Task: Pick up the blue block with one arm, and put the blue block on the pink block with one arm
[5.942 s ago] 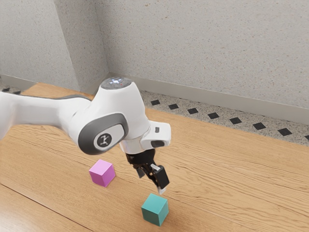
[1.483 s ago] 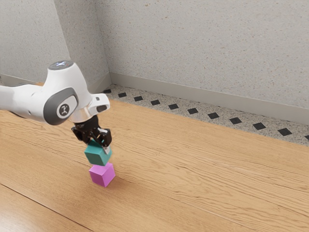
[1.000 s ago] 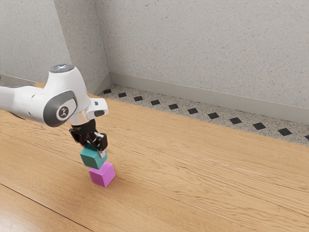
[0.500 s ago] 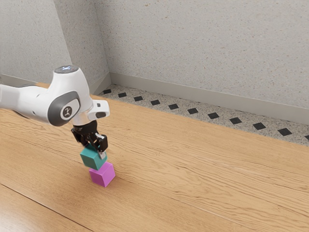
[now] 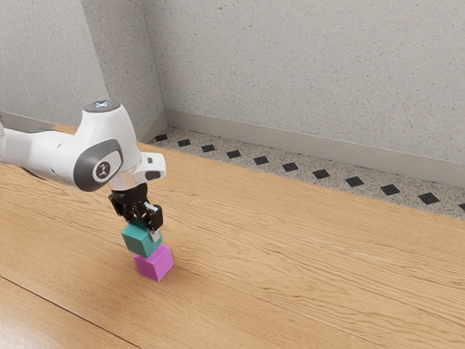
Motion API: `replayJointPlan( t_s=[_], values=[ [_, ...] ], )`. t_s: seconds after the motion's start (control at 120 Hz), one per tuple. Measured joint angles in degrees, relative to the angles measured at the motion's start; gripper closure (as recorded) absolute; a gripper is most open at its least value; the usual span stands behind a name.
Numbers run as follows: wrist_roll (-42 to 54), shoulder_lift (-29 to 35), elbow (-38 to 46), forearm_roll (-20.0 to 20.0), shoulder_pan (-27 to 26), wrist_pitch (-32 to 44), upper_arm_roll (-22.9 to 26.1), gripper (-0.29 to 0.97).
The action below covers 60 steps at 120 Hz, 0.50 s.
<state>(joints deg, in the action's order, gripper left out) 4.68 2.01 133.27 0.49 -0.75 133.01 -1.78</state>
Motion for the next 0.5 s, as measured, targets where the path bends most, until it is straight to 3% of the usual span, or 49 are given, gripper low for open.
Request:
replayJointPlan(
  t_s=[0.308, 0.5],
  values=[
    [0.4, -0.3, 0.0, -0.2, -0.2, 0.1, 0.2, 0.35],
    [0.8, -0.3, 0.0, -1.1, -0.3, 0.5, 0.2, 0.16]
  ],
)
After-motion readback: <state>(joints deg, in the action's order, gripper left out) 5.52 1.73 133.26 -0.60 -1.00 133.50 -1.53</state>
